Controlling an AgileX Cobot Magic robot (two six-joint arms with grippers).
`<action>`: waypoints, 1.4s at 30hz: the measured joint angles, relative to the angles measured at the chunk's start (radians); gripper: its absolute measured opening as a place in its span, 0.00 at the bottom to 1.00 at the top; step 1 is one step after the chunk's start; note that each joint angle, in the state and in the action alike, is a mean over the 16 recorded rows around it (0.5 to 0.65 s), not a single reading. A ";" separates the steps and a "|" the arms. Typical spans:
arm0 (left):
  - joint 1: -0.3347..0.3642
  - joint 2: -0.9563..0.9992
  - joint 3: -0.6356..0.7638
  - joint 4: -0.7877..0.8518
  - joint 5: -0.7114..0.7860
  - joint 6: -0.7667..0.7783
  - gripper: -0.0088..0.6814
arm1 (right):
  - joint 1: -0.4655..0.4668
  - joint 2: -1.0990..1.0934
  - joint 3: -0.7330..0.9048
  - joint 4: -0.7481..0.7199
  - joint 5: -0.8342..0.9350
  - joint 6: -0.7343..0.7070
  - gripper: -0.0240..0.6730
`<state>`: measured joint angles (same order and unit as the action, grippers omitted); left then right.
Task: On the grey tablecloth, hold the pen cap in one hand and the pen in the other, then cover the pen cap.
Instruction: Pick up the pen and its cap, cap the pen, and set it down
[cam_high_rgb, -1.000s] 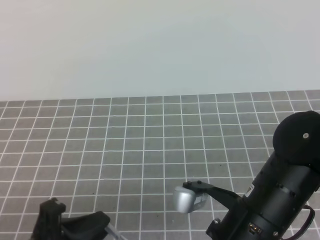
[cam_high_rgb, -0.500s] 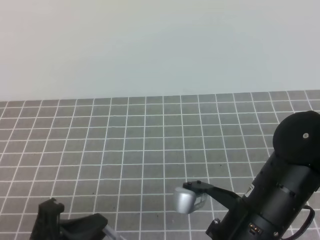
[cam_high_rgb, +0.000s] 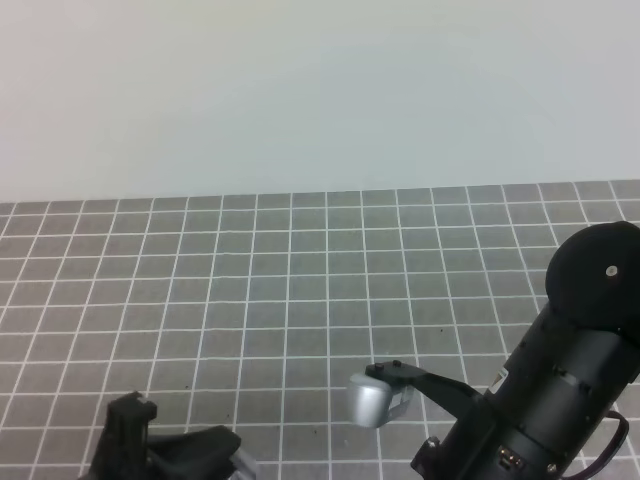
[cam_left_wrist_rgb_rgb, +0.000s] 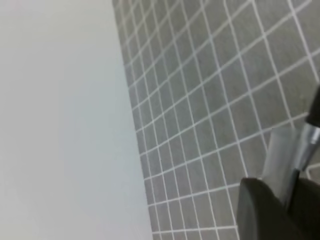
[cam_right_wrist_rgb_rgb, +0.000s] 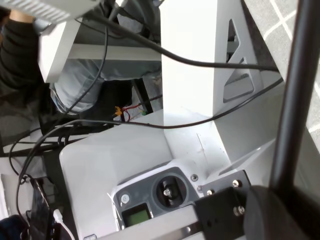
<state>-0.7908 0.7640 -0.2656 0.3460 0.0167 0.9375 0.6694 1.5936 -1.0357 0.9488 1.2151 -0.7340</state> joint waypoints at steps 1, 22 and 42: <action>0.000 0.003 0.000 0.000 -0.004 0.000 0.03 | 0.000 0.000 0.000 0.000 0.000 0.000 0.09; 0.035 0.005 0.000 0.036 -0.008 0.000 0.03 | -0.002 0.000 0.000 -0.005 -0.006 -0.003 0.10; 0.047 -0.118 0.000 0.047 0.067 -0.022 0.03 | -0.002 0.000 0.000 -0.029 0.003 0.000 0.08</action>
<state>-0.7436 0.6465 -0.2657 0.3929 0.0835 0.9157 0.6678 1.5936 -1.0358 0.9203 1.2177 -0.7336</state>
